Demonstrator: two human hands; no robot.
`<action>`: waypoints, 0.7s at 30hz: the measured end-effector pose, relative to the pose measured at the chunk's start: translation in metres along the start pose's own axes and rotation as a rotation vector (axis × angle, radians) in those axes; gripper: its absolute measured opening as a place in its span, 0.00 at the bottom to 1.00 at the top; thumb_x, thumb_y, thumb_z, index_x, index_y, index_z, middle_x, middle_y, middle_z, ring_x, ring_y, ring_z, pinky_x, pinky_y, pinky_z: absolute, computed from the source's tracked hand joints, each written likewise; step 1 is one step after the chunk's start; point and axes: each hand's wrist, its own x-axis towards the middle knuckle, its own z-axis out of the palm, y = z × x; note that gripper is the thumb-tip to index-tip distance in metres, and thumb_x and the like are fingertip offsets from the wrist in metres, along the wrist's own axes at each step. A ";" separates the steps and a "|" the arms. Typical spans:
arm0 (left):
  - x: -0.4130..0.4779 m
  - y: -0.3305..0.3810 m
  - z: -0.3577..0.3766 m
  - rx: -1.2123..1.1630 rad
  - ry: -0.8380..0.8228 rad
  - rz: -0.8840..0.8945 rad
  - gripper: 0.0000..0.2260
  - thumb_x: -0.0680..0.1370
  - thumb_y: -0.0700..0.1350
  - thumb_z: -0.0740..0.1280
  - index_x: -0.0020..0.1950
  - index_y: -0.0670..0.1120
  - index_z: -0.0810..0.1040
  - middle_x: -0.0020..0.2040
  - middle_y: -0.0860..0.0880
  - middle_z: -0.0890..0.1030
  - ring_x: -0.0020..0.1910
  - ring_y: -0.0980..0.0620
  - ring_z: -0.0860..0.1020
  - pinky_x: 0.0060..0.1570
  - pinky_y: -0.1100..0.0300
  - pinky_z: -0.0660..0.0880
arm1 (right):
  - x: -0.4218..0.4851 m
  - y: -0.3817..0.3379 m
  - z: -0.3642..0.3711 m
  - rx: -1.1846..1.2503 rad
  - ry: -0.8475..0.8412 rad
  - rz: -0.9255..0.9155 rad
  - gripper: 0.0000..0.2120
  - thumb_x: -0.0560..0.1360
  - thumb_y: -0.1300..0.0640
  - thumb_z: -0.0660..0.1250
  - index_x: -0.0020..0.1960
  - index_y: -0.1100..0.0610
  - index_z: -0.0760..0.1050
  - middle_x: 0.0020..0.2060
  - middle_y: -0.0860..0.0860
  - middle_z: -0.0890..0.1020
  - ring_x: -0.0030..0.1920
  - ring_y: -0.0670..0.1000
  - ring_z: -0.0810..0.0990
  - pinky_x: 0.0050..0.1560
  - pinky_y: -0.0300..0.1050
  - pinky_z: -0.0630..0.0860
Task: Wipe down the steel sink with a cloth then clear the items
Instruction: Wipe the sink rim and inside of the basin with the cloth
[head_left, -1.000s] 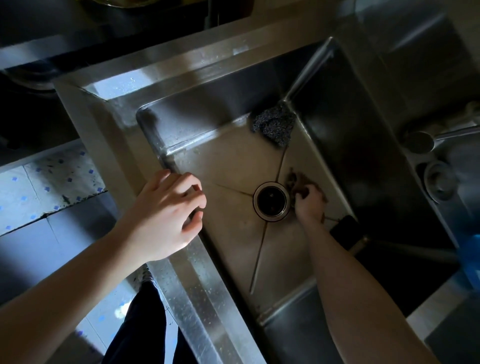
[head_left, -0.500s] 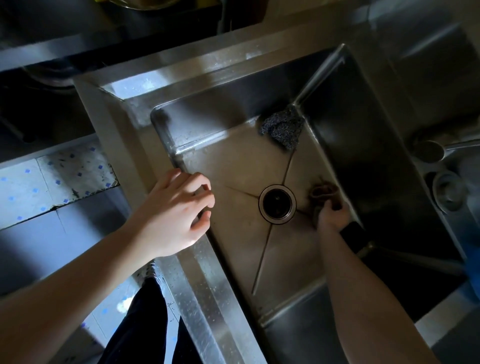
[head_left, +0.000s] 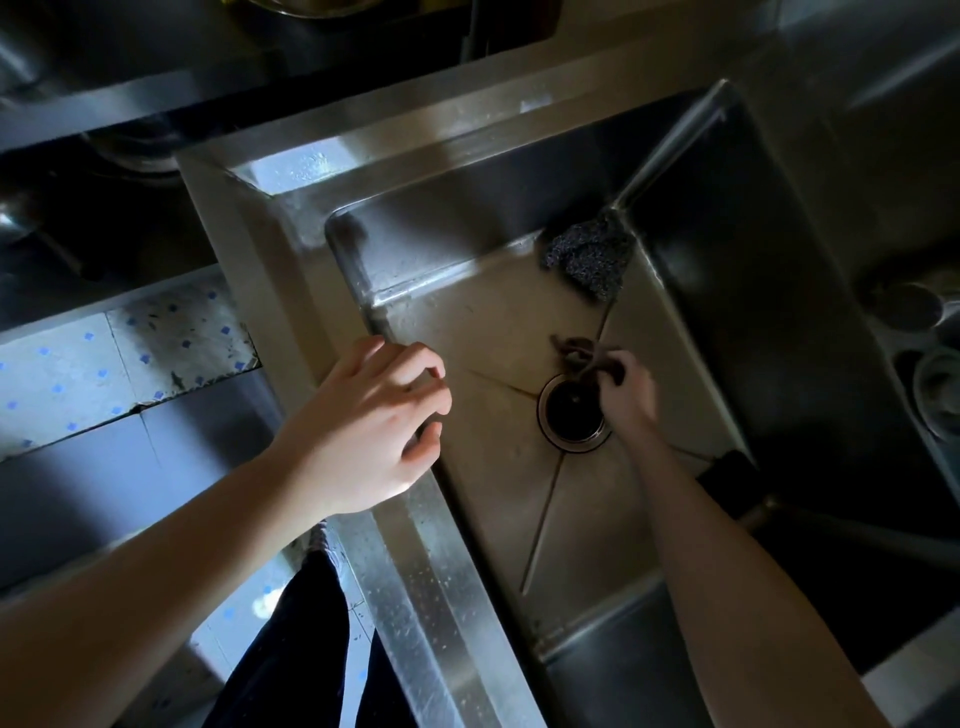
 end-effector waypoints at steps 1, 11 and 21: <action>0.000 0.000 0.000 0.001 0.003 -0.003 0.05 0.71 0.46 0.64 0.41 0.46 0.78 0.48 0.47 0.77 0.41 0.45 0.76 0.54 0.53 0.66 | -0.006 -0.009 0.004 -0.010 -0.022 -0.075 0.12 0.75 0.65 0.64 0.58 0.58 0.77 0.57 0.57 0.80 0.58 0.57 0.77 0.55 0.39 0.68; -0.001 0.000 0.001 -0.011 -0.001 -0.020 0.05 0.70 0.46 0.64 0.41 0.47 0.78 0.49 0.47 0.78 0.44 0.44 0.75 0.55 0.52 0.66 | -0.038 -0.089 0.081 -0.271 -0.332 -0.631 0.17 0.75 0.66 0.61 0.61 0.55 0.76 0.71 0.52 0.69 0.66 0.58 0.67 0.66 0.52 0.67; -0.001 -0.001 0.002 -0.012 -0.013 -0.005 0.05 0.72 0.46 0.63 0.41 0.46 0.77 0.49 0.47 0.76 0.44 0.46 0.75 0.56 0.53 0.65 | -0.068 -0.006 0.046 -0.897 -0.578 -0.976 0.18 0.80 0.58 0.54 0.69 0.52 0.67 0.76 0.47 0.60 0.77 0.52 0.52 0.75 0.56 0.46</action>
